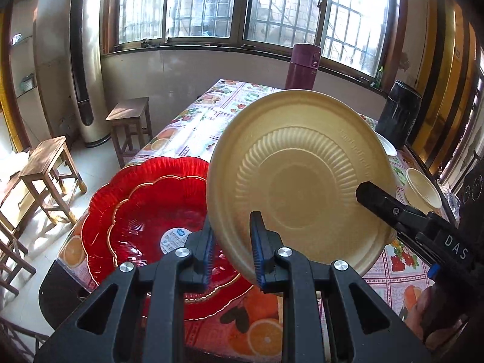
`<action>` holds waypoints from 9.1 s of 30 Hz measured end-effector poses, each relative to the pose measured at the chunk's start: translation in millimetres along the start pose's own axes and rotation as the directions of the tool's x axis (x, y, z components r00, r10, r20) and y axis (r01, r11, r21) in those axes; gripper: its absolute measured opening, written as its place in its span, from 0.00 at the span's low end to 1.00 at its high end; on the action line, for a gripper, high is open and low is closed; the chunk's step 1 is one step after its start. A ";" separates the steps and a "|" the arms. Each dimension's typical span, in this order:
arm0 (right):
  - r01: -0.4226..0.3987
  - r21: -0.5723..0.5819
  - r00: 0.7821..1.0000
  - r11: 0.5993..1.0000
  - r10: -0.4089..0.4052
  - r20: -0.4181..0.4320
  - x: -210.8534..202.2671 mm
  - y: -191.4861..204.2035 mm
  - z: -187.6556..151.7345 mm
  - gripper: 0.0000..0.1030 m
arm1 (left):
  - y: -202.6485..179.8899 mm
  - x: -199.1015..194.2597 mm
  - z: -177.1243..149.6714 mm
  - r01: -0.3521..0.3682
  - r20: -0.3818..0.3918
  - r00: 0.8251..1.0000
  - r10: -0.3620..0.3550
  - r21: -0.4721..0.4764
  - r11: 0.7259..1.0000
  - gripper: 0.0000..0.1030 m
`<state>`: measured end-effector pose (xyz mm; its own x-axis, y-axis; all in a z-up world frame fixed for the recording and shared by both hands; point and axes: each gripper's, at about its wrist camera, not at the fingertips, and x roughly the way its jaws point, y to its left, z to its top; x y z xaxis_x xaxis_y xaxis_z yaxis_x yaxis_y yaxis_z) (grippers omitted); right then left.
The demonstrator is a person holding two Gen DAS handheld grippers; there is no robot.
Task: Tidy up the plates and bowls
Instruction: 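Carry the beige bowl with both grippers over the stacked red plates, then lower the beige bowl onto the red plates and open both grippers, then move both grippers away from the stack toward the white paper bowls, then reach both grippers to the rim of the larger white paper bowl, then close both grippers on the white bowl rim and lift it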
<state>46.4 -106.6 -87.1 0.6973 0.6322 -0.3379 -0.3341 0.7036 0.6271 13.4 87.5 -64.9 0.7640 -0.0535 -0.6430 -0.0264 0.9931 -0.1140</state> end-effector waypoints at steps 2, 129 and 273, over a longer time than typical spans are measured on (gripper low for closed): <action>-0.009 -0.007 1.000 1.000 0.009 -0.006 3.8 5.3 -0.3 0.16 | 6.1 -3.0 -0.1 -0.007 0.009 1.000 0.007 -0.008 1.000 0.19; 0.232 0.194 0.945 0.953 -0.268 0.188 -115.2 -172.2 98.9 0.94 | -187.3 52.1 62.1 -0.151 0.154 0.982 0.105 0.322 0.935 0.82; 0.280 0.441 0.958 0.853 -0.219 -0.184 79.9 -222.6 124.5 0.06 | -136.1 218.7 109.4 0.060 -0.538 0.840 -0.071 -0.038 0.997 0.13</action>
<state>255.5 -253.1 -166.4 0.6247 0.5113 -0.5902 0.1896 0.6338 0.7499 254.6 -48.0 -107.1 0.2967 -0.1716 -0.9394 -0.0046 0.9835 -0.1811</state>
